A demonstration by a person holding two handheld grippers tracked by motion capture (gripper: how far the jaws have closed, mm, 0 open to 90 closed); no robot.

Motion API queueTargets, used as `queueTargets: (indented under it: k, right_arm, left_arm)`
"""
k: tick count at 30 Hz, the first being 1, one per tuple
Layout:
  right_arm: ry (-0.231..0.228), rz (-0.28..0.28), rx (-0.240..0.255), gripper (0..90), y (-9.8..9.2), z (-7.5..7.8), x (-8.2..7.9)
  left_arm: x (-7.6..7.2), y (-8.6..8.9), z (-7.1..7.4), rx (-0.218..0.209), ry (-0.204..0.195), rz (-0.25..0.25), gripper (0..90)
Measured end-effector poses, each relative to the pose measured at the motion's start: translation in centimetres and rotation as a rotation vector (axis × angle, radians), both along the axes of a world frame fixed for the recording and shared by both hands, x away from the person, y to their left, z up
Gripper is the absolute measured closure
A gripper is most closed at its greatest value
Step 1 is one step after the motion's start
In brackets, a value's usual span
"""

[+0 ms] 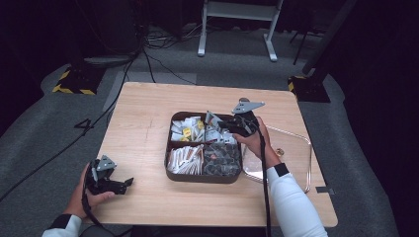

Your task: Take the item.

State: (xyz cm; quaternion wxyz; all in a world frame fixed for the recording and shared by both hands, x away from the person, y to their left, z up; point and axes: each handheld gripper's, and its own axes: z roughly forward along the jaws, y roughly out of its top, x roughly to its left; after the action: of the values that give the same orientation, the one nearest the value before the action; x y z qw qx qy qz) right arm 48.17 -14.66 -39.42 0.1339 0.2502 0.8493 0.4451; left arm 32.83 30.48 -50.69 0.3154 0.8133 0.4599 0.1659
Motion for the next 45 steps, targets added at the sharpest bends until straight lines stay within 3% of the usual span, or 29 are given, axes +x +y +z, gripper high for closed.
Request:
queueTargets:
  k: [19, 45]
  right_arm:
    - [-0.032, 0.058, 0.061, 90.0, -2.5, 1.6, -3.7]
    - [-0.062, 0.132, 0.052, 90.0, -4.9, 1.6, -9.5]
  left_arm:
    - [0.0, 0.0, 0.0, 0.000, 0.000, 0.002, 0.5]
    - [0.0, 0.0, 0.0, -0.001, 0.003, 0.004, 0.5]
